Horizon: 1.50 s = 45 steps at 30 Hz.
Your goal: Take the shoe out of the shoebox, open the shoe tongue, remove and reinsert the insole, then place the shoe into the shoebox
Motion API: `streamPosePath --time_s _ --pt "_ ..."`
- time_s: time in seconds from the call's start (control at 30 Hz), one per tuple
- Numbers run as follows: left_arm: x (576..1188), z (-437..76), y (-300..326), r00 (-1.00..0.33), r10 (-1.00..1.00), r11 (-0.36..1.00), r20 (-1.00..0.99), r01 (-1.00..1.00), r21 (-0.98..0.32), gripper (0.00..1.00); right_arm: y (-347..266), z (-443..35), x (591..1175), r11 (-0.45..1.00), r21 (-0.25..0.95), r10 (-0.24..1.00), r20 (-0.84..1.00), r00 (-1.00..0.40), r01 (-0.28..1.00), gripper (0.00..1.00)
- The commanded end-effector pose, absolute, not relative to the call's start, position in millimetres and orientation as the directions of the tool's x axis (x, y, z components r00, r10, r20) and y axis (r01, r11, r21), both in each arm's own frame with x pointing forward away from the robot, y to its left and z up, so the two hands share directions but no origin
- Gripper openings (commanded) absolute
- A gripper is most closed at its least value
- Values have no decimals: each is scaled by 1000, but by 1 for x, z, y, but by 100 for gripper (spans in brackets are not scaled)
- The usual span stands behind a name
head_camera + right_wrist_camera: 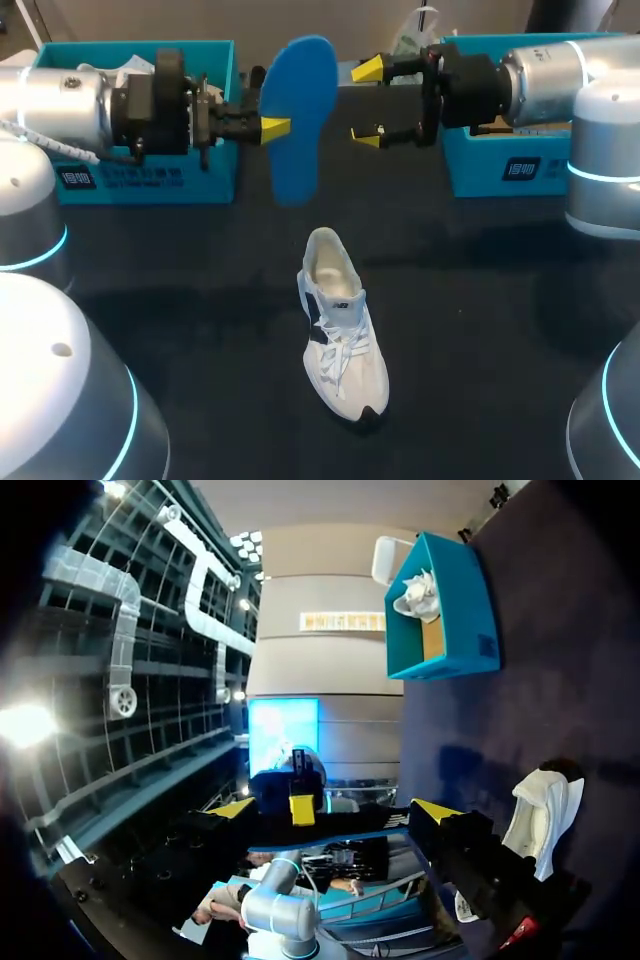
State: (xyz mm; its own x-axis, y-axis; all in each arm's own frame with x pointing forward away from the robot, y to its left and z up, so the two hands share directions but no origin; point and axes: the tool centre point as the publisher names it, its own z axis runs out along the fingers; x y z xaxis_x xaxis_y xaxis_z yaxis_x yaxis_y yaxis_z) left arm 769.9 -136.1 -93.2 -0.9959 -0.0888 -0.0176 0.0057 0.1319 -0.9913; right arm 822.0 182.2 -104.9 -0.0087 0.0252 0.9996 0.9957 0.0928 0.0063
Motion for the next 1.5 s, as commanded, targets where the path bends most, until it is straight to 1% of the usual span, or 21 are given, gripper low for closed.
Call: streamPosePath --time_s 0.03,0.23,0.37,0.53,0.6,0.67,0.73,0.8,1.1,1.17,1.33,1.5 --pt "774 -92 -135 -881 -45 62 470 -472 -879 0 183 -105 821 91 6 27 1000 -8 996 100" --pt "774 -92 -135 -881 -45 62 470 -472 -879 0 183 -105 821 91 6 27 1000 -8 996 100" --pt "781 -99 -129 -723 -106 28 683 -688 -725 0 183 -105 821 91 6 27 1000 -8 996 100" --pt "791 -109 -126 -577 -138 -8 805 -812 -584 0 183 -105 821 91 6 27 1000 -8 996 100" --pt "792 -109 -126 -526 -125 -27 841 -846 -533 0 183 -105 821 91 6 27 1000 -8 996 100" --pt "793 -111 -128 -448 -117 -51 886 -889 -456 0 183 -105 821 91 6 27 1000 -8 996 100" --pt "795 -118 -131 -402 -149 -76 904 -906 -415 0 183 -105 821 91 6 27 1000 -8 996 100" --pt "798 -124 -133 -315 -153 -104 937 -938 -332 0 183 -105 821 91 6 27 1000 -8 996 100" --pt "814 -145 -136 -70 -100 -172 992 -981 -87 0 183 -105 821 91 6 27 1000 -8 996 100" --pt "815 -147 -136 -56 -85 -170 995 -983 -69 0 183 -105 821 91 6 27 1000 -8 996 100" --pt "814 -151 -139 27 -2 -144 1000 -989 27 0 183 -105 821 91 6 27 1000 -8 996 100" --pt "814 -159 -143 50 19 -137 999 -989 53 0 183 -105 821 91 6 27 1000 -8 996 100"
